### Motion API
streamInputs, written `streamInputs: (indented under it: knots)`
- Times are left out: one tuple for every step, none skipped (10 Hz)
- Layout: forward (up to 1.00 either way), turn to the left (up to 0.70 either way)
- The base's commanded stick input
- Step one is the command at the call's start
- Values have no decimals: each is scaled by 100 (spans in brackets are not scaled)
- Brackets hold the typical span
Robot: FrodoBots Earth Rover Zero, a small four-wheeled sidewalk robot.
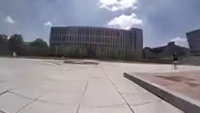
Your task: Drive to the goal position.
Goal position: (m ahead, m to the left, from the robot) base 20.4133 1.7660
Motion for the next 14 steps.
streamInputs:
  knots:
    - [50, 0]
    - [50, 0]
    - [50, 0]
    - [50, 0]
    - [50, 0]
    - [50, 0]
    - [50, 0]
    - [50, 0]
    - [50, 0]
    - [50, 0]
    - [50, 0]
    - [50, 0]
    - [50, 0]
    - [50, 0]
